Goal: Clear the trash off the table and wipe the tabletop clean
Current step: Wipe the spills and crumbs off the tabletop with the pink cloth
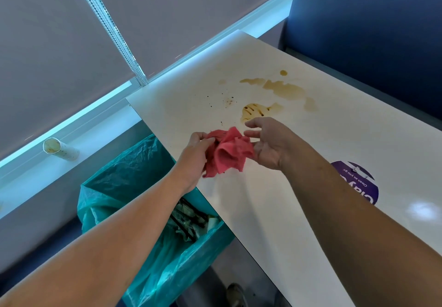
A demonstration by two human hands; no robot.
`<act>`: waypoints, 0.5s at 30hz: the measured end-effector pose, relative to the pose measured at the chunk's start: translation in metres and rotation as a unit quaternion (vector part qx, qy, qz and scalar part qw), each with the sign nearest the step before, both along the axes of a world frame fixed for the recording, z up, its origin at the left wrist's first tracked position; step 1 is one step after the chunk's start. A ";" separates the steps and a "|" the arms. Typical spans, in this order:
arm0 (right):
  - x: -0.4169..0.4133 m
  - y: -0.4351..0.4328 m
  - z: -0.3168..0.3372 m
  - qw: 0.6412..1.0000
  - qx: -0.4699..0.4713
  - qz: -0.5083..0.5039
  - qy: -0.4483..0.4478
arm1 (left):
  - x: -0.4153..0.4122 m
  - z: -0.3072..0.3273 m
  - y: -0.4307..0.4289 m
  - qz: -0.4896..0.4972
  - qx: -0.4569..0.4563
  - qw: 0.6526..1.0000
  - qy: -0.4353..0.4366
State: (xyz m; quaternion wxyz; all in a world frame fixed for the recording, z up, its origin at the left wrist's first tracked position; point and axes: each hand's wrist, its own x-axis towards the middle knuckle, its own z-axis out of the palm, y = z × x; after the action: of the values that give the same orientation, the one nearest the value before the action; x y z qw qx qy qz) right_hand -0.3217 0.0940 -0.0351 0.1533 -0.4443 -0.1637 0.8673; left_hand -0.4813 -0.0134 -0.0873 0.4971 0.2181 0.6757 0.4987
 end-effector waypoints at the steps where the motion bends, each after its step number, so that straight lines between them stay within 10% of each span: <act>1: -0.003 -0.003 0.002 0.998 -0.037 -0.030 0.045 | 0.004 0.000 -0.001 -0.005 0.013 0.999 -0.051; 9: 0.008 -0.011 -0.006 0.982 0.166 0.071 0.048 | 0.000 -0.007 -0.007 -0.004 0.042 0.992 -0.120; 13: 0.012 -0.007 -0.018 0.825 0.491 0.142 -0.239 | -0.002 -0.002 -0.004 0.002 0.007 0.990 -0.144; 15: 0.015 -0.004 -0.023 0.798 0.492 0.200 -0.283 | -0.003 0.001 -0.002 0.014 -0.009 0.982 -0.186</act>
State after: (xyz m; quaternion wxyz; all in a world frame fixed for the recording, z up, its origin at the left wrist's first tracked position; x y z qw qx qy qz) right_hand -0.3068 0.0897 -0.0584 0.1209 -0.4919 -0.6901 0.5169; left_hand -0.4841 -0.0152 -0.0861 0.6088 0.1074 0.5787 0.5319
